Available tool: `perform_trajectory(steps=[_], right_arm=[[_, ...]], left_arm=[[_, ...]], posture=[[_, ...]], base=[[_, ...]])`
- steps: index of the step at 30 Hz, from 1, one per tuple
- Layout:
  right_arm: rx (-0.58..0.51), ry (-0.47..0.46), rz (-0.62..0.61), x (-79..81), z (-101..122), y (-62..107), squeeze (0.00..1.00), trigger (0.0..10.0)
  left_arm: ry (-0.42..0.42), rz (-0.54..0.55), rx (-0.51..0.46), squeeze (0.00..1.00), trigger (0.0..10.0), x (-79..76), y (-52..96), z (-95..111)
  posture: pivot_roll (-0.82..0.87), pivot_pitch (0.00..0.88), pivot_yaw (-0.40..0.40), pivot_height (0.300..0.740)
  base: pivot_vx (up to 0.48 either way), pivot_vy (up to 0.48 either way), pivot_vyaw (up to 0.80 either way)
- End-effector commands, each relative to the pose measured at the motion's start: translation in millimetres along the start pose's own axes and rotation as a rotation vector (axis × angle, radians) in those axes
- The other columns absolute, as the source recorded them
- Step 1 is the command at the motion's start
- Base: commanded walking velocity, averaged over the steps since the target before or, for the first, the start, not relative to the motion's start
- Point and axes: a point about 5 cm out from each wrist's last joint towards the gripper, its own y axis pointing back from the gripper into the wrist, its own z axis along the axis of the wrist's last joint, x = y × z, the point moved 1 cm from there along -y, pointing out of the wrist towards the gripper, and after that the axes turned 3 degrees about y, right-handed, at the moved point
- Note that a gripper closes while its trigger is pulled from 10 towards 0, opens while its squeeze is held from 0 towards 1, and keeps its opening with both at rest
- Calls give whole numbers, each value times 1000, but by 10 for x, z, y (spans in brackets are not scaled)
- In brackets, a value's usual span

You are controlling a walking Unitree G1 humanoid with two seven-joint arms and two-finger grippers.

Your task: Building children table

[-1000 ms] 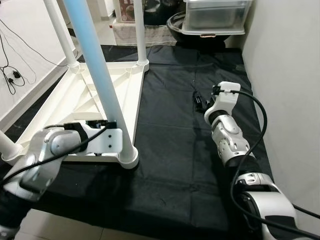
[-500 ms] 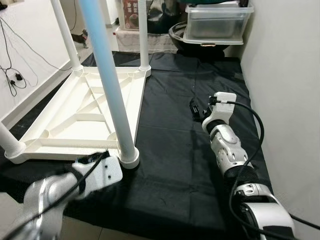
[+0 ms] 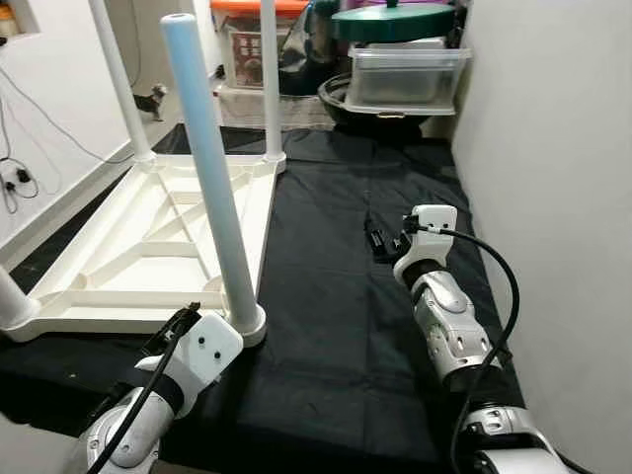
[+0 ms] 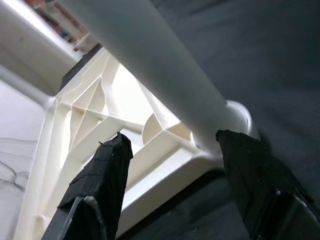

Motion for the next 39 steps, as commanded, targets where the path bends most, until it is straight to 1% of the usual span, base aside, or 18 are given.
perform_trajectory(steps=[1, 3, 6, 8, 9, 16, 22, 32, 39], right_arm=[[-18, 12, 28, 82, 28, 18, 0, 10000], [-26, 8, 50, 147, 43, 53, 0, 10000], [-17, 12, 61, 164, 18, 82, 0, 10000], [-14, 12, 63, 166, 13, 91, 0, 10000], [-3, 13, 63, 169, -6, 115, 0, 10000], [6, 11, 61, 181, -19, 153, 0, 10000], [11, 11, 64, 194, -25, 170, 0, 10000], [60, 25, 59, 171, -124, 201, 0, 10000], [78, 34, 62, 181, -168, 232, 0, 10000]], left_arm=[[14, 39, -25, 0, 10000, 12, 12, 17], [57, 48, -37, 0, 10000, -66, 38, 18], [100, 56, -49, 0, 10000, -136, 66, 21], [110, 59, -53, 0, 10000, -147, 72, 22], [124, 65, -51, 0, 10000, -202, 83, -6], [134, 85, -67, 0, 10000, -233, 88, -28], [140, 104, -69, 0, 10000, -232, 81, -43], [158, 114, -82, 0, 10000, -311, 52, -63], [156, 135, -73, 0, 10000, -310, 52, -102]], posture=[[-37, 36, 42, 740], [-45, 31, 37, 740], [-46, 29, 33, 740], [-46, 29, 33, 740], [-37, 16, 36, 740], [-32, 14, 36, 740], [-35, 2, 28, 740], [-42, 3, 2, 740], [-42, 3, 2, 740]], base=[[0, 0, 0], [0, 0, 0], [0, 0, 0], [0, 0, 0], [0, 0, 0], [0, 0, 0], [-257, 0, 0], [-316, 0, 0], [-301, 0, 0]])
